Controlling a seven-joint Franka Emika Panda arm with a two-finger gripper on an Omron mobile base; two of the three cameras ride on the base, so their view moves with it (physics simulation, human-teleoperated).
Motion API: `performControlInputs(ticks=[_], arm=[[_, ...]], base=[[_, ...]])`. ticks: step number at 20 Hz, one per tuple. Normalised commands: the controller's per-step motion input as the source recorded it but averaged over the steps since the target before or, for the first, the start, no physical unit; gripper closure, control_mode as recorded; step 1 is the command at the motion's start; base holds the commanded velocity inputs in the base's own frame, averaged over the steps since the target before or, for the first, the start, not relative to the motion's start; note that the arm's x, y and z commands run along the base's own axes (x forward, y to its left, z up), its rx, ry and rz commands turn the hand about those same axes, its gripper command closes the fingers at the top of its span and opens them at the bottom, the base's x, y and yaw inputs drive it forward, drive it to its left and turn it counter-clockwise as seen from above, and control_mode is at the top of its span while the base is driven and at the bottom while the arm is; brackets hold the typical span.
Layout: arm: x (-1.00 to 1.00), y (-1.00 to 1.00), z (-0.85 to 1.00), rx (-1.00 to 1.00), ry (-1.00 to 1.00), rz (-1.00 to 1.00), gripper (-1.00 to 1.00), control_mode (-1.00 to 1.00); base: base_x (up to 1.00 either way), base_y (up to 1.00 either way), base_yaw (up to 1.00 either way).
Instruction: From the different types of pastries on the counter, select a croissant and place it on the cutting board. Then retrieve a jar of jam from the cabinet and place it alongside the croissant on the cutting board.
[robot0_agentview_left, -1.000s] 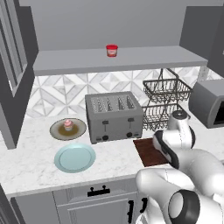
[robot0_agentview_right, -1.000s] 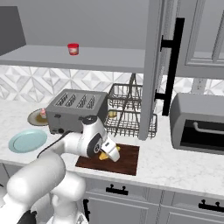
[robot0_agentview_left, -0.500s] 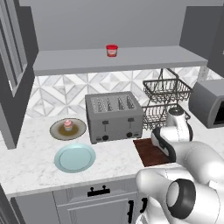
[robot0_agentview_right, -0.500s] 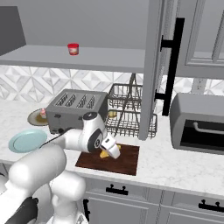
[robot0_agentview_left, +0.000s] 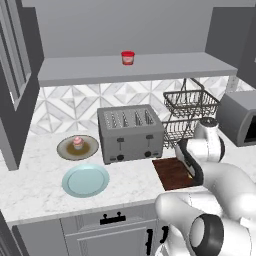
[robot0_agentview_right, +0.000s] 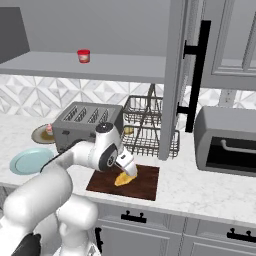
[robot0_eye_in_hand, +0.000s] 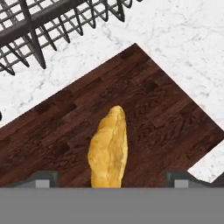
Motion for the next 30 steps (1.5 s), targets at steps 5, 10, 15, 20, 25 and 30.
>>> performControlInputs(ticks=[5, 10, 15, 20, 25, 30], arm=[[-0.36, 0.22, 0.82, 0.04, -0.33, 0.00, -1.00, -1.00], [-0.43, 0.51, 0.79, 0.00, -0.38, 0.00, -1.00, -1.00], [-0.46, 0.56, 0.80, 0.00, -0.40, 0.00, -1.00, -1.00], [-0.24, 0.65, 0.82, 0.02, -0.29, 0.05, -1.00, -1.00], [-0.06, 0.73, 0.86, 0.01, -0.15, 0.07, -1.00, -1.00], [-0.04, 0.76, 0.70, 0.00, -0.07, 0.08, -1.00, -1.00]], base=[[0.00, 0.00, 0.00], [0.00, 0.00, 0.00], [0.00, 0.00, 0.00], [0.00, 0.00, 0.00], [0.00, 0.00, 0.00], [0.00, 0.00, 0.00]])
